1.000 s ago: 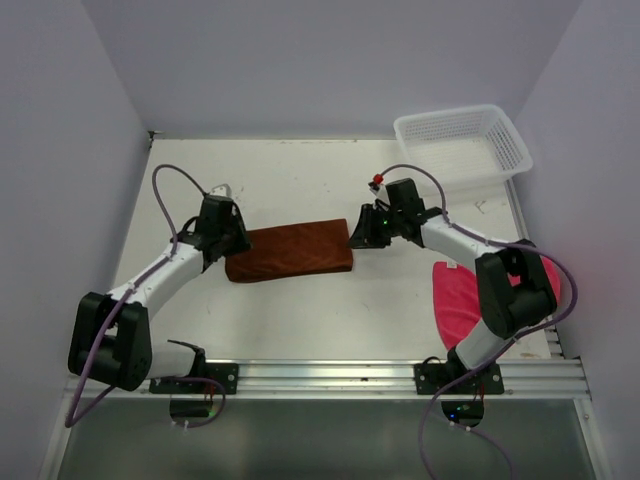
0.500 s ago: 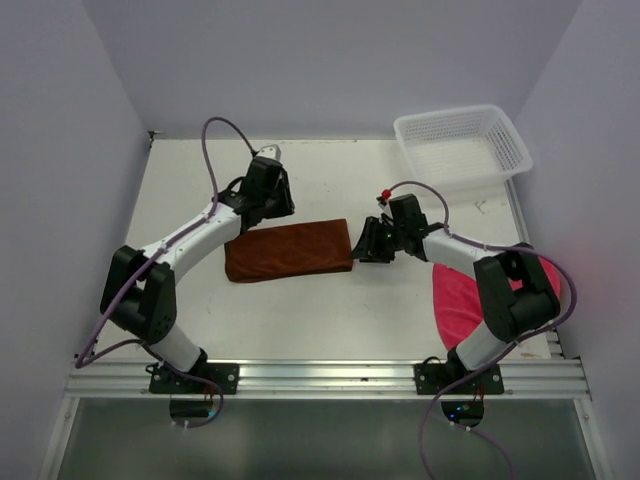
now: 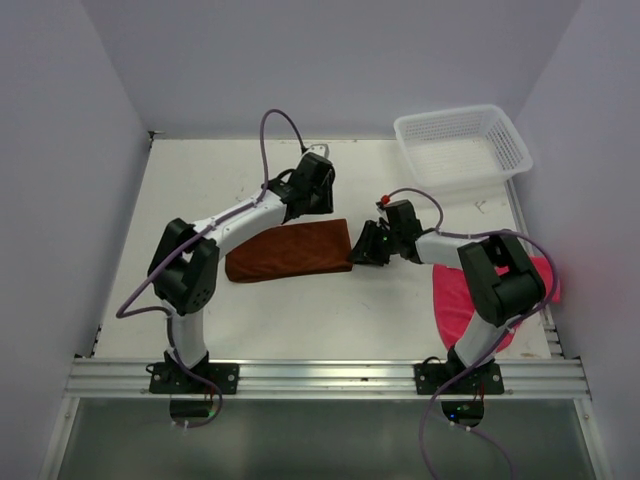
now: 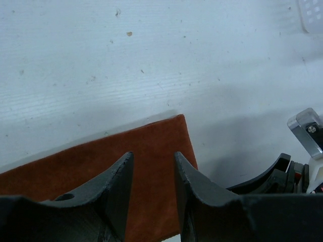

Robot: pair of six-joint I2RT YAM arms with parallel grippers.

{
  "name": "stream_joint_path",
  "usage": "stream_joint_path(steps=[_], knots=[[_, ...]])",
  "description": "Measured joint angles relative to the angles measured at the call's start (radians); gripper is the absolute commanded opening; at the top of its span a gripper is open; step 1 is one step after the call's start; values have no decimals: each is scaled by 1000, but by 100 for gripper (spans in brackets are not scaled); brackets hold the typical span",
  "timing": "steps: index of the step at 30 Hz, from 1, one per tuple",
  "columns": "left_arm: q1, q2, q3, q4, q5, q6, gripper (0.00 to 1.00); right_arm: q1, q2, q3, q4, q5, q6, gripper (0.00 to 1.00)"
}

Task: Roll the towels
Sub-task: Roll the towel

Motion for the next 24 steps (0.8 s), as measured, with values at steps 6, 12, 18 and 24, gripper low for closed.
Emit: stream_joint_path(steps=[6,12,18,24], knots=[[-45,104,117,-22,-8,0,42,-1,19,-39,92,-13,40,19],[-95,195,214,-61,-19,-2,42,-3,21,-76,158,-31,68,17],[-143,245,239,-106,-60,-8,43,0,21,-98,201,-36,80,16],[-181,322,315,-163,-102,-8,43,1,21,-115,233,-44,87,15]])
